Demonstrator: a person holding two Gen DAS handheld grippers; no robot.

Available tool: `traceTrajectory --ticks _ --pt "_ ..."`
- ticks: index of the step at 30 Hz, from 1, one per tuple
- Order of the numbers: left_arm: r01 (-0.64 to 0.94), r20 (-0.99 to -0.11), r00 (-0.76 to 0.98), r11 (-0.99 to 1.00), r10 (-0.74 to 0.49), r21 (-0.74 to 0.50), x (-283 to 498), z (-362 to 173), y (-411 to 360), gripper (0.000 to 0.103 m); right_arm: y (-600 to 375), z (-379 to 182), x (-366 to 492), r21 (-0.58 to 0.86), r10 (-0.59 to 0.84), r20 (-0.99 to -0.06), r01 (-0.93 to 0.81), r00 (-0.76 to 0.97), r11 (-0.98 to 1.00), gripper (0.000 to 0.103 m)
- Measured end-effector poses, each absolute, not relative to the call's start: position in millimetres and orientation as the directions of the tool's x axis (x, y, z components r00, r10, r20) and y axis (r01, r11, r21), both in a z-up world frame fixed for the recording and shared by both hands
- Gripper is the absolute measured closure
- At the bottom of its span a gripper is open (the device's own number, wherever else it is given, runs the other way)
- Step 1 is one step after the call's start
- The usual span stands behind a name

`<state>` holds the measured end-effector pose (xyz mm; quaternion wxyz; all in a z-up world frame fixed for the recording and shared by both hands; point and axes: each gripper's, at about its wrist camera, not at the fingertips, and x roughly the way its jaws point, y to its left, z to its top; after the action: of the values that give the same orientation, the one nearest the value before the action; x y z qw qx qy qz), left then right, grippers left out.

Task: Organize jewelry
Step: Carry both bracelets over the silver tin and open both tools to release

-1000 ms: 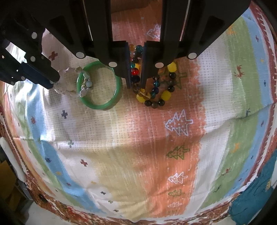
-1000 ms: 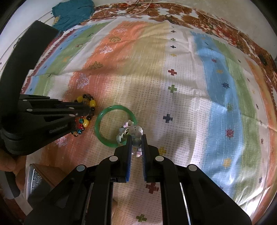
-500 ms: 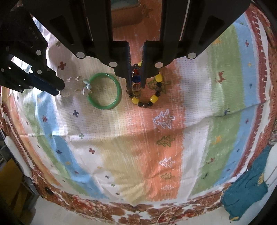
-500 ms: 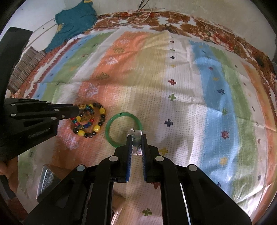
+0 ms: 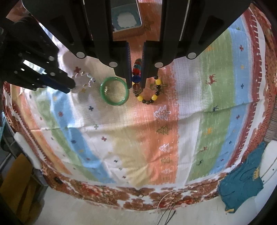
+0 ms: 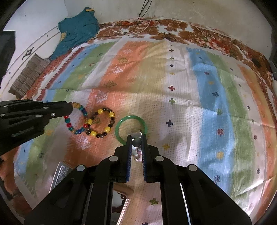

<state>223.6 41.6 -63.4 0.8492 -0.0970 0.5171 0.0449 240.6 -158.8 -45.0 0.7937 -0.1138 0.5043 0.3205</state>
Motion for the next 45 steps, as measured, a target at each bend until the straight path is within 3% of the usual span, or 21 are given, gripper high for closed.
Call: traceTrajectory --ticks 23,45 --pt "-0.054 -0.815 0.575 0.990 -0.073 -0.127 147.3 -17.2 -0.5 0.094 -176.5 -6.5 192.5 0.161 0.462 -0.823 -0.644 0.331 0.748 0.092" --pt "-0.026 -0.790 0.604 0.987 -0.108 -0.156 104.3 -10.7 -6.9 0.094 -186.8 5.0 134.9 0.155 0.497 -0.805 -0.695 0.323 0.702 0.092"
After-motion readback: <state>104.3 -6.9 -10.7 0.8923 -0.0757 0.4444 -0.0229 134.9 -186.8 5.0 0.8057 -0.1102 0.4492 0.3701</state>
